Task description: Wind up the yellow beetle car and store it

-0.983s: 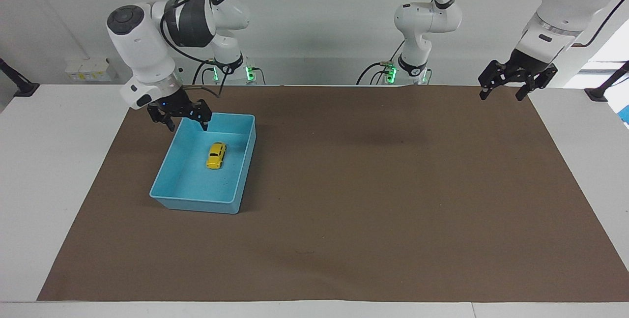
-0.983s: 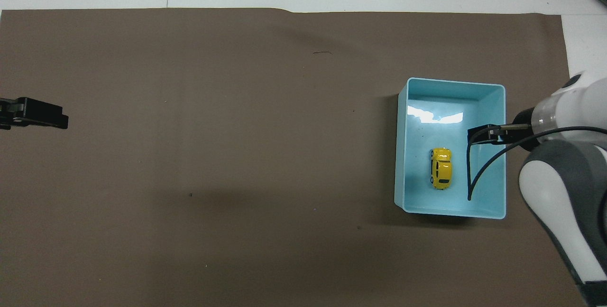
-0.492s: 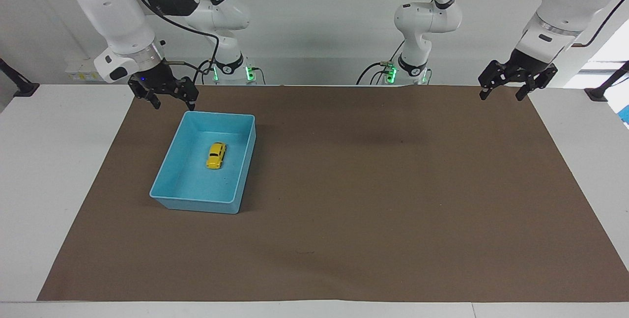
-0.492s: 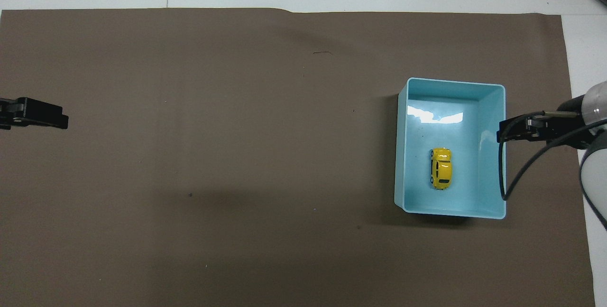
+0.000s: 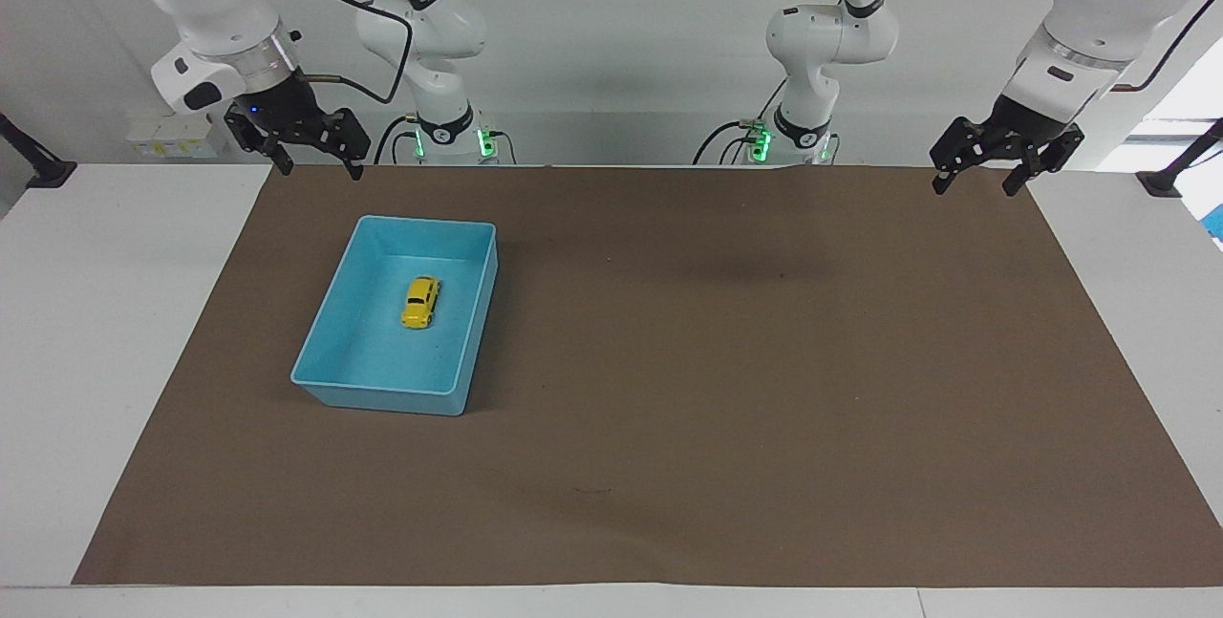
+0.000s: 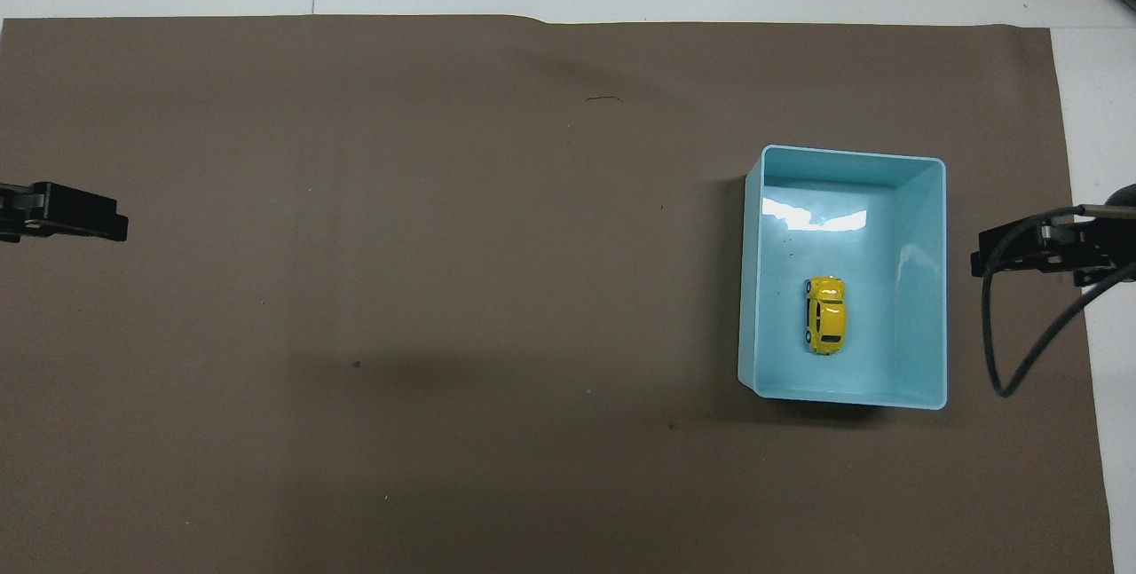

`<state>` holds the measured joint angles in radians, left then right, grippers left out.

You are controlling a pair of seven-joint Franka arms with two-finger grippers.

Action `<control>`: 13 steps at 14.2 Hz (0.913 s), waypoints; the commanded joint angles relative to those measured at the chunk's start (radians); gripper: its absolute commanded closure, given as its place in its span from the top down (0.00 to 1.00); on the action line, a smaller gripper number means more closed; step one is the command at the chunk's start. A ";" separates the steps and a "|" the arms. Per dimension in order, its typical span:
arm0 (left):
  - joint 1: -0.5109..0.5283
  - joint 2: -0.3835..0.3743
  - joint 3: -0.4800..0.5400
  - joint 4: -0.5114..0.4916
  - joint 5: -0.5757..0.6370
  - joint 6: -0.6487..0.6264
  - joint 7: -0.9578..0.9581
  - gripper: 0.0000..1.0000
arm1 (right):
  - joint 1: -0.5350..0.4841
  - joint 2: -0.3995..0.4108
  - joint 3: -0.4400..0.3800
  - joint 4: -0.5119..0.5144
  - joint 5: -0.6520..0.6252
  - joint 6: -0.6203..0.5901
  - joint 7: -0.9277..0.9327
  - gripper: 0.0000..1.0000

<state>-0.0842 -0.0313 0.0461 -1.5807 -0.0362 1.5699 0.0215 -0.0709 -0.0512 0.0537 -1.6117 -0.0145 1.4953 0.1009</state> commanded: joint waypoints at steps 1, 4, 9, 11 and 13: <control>0.011 -0.012 -0.006 0.002 0.009 -0.021 -0.008 1.00 | -0.001 0.007 0.014 0.024 -0.025 0.025 0.077 1.00; 0.011 -0.012 -0.006 0.002 0.009 -0.021 -0.008 1.00 | -0.007 0.004 0.012 0.015 -0.013 0.060 0.098 1.00; 0.011 -0.012 -0.006 0.002 0.009 -0.021 -0.008 1.00 | -0.007 0.005 0.008 0.015 -0.005 0.056 0.098 1.00; 0.011 -0.012 -0.006 0.002 0.009 -0.021 -0.008 1.00 | -0.007 0.004 0.008 0.015 -0.005 0.056 0.098 1.00; 0.011 -0.012 -0.006 0.002 0.009 -0.021 -0.008 1.00 | -0.006 0.004 0.008 0.015 -0.005 0.054 0.100 1.00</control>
<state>-0.0842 -0.0313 0.0461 -1.5807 -0.0362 1.5699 0.0214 -0.0712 -0.0512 0.0576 -1.6036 -0.0235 1.5483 0.1812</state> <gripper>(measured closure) 0.000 0.000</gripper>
